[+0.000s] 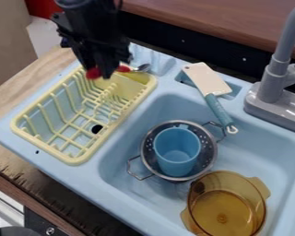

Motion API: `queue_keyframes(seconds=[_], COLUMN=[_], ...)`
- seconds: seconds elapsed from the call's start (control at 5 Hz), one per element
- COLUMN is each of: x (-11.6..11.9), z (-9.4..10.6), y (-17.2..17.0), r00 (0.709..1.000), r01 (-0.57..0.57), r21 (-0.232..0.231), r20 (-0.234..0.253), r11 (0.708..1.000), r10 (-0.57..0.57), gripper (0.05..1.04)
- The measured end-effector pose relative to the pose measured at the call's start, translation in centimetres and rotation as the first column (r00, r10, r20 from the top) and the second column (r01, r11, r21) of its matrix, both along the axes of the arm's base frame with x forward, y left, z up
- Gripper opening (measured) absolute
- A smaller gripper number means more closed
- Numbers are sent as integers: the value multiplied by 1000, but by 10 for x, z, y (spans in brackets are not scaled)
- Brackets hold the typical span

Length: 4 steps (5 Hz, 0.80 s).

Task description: Move the red spoon to the yellow colander

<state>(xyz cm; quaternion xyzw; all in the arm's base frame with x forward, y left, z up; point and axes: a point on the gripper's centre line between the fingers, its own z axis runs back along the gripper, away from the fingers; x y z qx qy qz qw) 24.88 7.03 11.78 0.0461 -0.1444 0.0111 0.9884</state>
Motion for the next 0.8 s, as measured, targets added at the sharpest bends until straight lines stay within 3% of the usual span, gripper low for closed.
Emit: queue_keyframes(seconds=[0.4, 0.6, 0.8], x=[8, 7, 11], z=[-18, -33, -57], y=[1, 2, 6], r00=[999, 996, 983], r01=[10, -15, -61], r21=[19, 21, 2], r20=[-34, -87, -171], r11=[1000, 1000, 998], r10=[-10, 17, 60], gripper=[328, 147, 53])
